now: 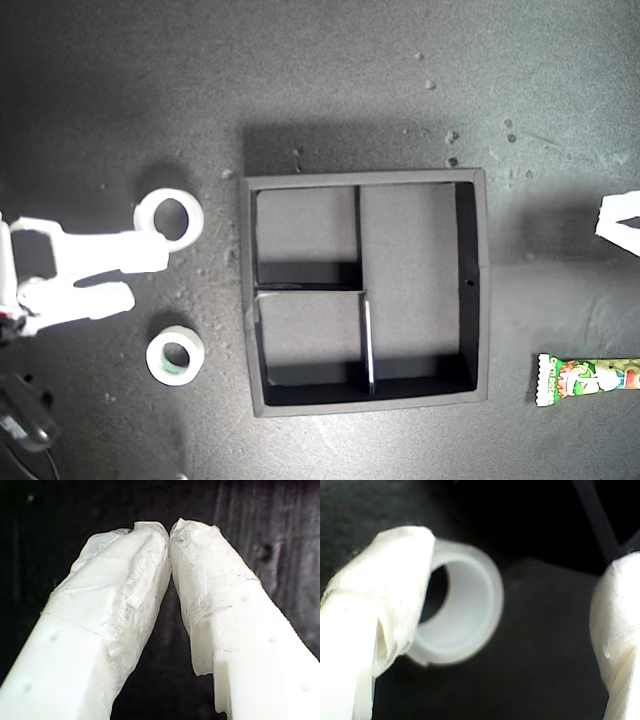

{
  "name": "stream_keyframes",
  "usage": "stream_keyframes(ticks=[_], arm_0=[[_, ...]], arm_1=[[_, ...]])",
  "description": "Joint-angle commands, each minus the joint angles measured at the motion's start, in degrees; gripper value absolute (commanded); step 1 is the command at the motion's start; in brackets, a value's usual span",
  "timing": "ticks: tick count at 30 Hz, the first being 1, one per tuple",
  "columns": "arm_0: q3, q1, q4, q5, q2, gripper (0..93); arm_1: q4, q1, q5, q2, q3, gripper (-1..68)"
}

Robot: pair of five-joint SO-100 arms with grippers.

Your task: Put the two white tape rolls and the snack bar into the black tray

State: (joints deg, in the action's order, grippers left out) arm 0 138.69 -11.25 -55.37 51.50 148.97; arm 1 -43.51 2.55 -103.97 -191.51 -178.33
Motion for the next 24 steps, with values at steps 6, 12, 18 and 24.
stream_keyframes(ticks=[6,12,18,24], arm_0=[[-14.15,2.37,-2.81,2.99,-26.46,23.0],[-15.21,2.46,-3.34,5.19,-30.85,21.1],[-15.29,2.46,-4.31,7.03,-32.70,19.1],[-15.21,3.87,-4.31,7.73,-36.56,19.0]], arm_1=[[6.59,0.53,36.39,-0.35,-0.62,-0.4],[10.81,-4.22,60.29,-0.35,1.14,7.2],[6.24,-7.29,76.73,0.53,13.54,19.6],[4.57,-10.11,85.34,11.60,25.75,25.6]])
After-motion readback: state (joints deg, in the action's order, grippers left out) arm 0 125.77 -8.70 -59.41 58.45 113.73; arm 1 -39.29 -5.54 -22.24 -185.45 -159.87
